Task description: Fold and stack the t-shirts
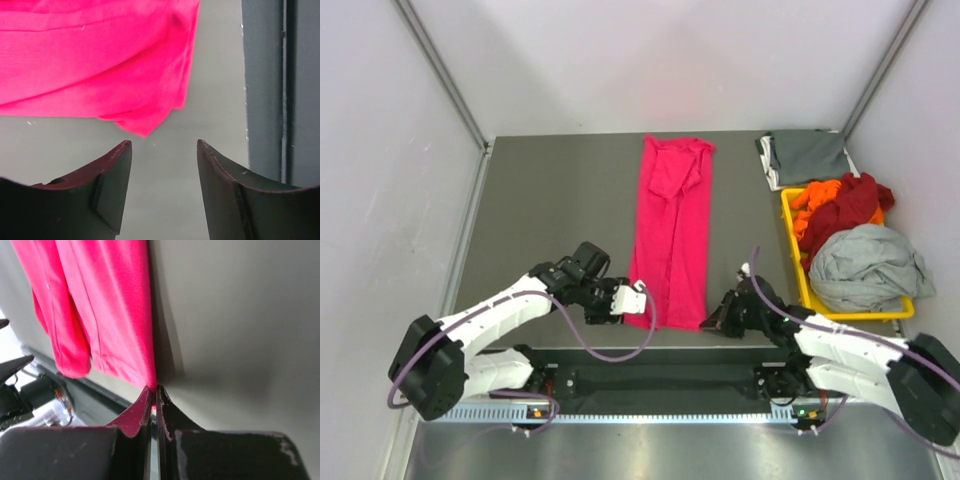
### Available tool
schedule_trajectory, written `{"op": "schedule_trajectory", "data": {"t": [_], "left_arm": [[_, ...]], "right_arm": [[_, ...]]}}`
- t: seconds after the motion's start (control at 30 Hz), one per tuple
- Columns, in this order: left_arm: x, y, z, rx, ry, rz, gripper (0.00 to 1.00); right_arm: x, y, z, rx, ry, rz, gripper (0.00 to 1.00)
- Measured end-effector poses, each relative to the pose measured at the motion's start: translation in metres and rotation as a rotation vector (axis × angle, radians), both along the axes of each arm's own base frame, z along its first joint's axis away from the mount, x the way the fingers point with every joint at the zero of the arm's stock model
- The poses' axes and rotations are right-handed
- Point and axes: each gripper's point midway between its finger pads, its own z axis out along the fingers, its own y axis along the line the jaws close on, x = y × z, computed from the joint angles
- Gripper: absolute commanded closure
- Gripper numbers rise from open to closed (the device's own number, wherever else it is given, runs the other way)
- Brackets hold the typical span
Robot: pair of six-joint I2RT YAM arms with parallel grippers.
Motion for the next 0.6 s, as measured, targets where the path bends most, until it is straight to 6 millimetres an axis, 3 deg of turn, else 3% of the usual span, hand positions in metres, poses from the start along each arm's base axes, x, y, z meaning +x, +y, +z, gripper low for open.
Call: {"op": "schedule_trajectory", "data": {"t": [0.17, 0.33, 0.47, 0.6], "left_arm": [[0.004, -0.015, -0.004, -0.032, -0.064, -0.074, 0.38], [0.005, -0.033, -0.022, -0.010, -0.097, -0.156, 0.38], [0.002, -0.040, -0.038, 0.023, -0.092, -0.206, 0.38], [0.002, -0.053, -0.038, 0.009, -0.119, -0.234, 0.39]], "right_arm": [[0.002, -0.031, -0.004, -0.043, 0.000, -0.063, 1.00], [0.003, -0.049, -0.007, -0.070, 0.014, -0.071, 1.00], [0.002, -0.055, -0.007, -0.093, 0.024, -0.053, 0.87], [0.002, -0.053, -0.004, -0.095, 0.026, -0.016, 0.70]]}}
